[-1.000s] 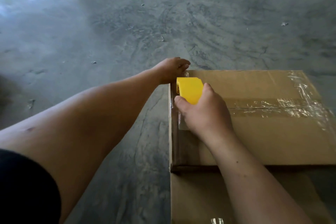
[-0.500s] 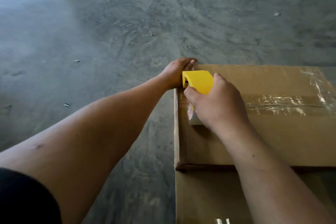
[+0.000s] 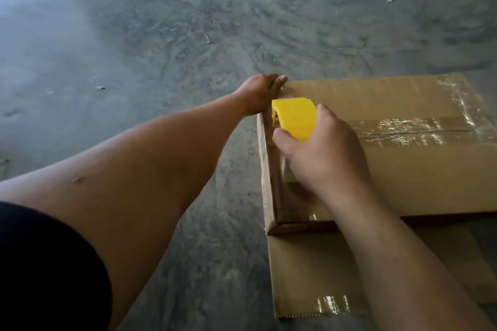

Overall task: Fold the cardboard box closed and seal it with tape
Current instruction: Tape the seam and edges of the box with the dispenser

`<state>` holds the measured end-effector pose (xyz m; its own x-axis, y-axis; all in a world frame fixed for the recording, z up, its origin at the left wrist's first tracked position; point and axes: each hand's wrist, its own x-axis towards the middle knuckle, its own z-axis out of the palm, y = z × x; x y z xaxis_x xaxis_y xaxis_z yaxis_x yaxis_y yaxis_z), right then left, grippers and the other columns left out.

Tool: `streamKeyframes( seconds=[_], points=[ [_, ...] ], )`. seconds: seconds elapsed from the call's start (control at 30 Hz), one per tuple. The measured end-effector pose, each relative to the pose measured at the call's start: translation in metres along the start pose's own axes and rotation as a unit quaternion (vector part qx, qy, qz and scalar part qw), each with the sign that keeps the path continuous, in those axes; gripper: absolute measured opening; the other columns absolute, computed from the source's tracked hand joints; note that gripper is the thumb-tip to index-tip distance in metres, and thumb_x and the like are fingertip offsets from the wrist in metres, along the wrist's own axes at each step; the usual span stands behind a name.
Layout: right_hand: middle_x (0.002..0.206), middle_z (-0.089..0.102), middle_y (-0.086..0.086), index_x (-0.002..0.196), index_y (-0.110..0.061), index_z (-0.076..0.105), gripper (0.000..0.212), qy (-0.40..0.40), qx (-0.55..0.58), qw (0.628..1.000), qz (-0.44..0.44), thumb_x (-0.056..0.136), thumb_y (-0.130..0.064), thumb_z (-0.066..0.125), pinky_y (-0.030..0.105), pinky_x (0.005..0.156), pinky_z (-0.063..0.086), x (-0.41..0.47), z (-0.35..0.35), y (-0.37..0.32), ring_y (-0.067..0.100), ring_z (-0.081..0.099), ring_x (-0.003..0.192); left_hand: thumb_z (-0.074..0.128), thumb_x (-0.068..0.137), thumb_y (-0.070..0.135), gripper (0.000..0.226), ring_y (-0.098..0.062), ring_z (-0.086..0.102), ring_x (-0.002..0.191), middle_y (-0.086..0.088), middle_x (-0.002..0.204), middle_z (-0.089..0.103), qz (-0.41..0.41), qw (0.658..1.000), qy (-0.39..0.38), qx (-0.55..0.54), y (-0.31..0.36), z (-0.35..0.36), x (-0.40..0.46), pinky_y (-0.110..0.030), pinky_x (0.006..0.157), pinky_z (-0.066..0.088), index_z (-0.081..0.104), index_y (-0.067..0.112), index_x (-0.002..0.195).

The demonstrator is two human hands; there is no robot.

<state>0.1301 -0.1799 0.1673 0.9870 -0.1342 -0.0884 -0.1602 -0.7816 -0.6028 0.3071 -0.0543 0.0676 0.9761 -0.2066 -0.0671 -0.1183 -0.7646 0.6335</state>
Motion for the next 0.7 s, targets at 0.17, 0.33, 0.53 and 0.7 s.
streamKeyframes(
  seconds=[0.17,0.33,0.53,0.7],
  points=[
    [0.137,0.047,0.002,0.15,-0.02,0.022,0.087,-0.012,-0.001,1.0,-0.009,0.08,-0.055,0.06,0.025,0.077,0.029,-0.054,-0.012,0.023,0.02,0.046,0.12,0.03,0.107,0.042,0.047,-0.026,0.056,0.113,-0.011,0.12,0.064,-0.007,1.0,-0.025,0.002,0.002,-0.001,-0.007,-0.026,0.087,0.034,0.061,0.011,0.124],
    [0.124,0.045,-0.003,0.152,-0.023,0.014,0.09,-0.031,0.041,0.999,-0.011,0.081,-0.056,0.059,0.024,0.07,0.031,-0.076,-0.01,0.028,0.007,0.034,0.095,0.032,0.105,0.047,0.051,-0.025,0.048,0.13,-0.007,0.139,0.055,-0.037,0.994,-0.098,-0.019,0.014,-0.013,-0.016,-0.029,0.1,0.034,0.054,0.016,0.138],
    [0.126,0.048,0.0,0.151,-0.021,0.017,0.087,-0.028,0.054,0.998,-0.006,0.081,-0.055,0.058,0.026,0.072,0.031,-0.075,-0.006,0.028,0.008,0.036,0.093,0.026,0.102,0.059,0.065,-0.027,0.028,0.146,-0.008,0.159,0.032,-0.053,0.987,-0.15,0.03,0.025,-0.02,-0.02,-0.043,0.116,0.022,0.035,0.02,0.153],
    [0.129,0.049,0.004,0.151,-0.017,0.02,0.088,-0.023,0.052,0.998,0.004,0.081,-0.054,0.059,0.026,0.076,0.032,-0.074,-0.006,0.029,0.02,0.048,0.108,0.024,0.097,0.068,0.078,-0.03,0.008,0.152,-0.005,0.167,0.007,-0.033,0.982,-0.145,0.119,0.02,-0.012,-0.023,-0.05,0.121,0.01,0.012,0.022,0.159]
  ],
)
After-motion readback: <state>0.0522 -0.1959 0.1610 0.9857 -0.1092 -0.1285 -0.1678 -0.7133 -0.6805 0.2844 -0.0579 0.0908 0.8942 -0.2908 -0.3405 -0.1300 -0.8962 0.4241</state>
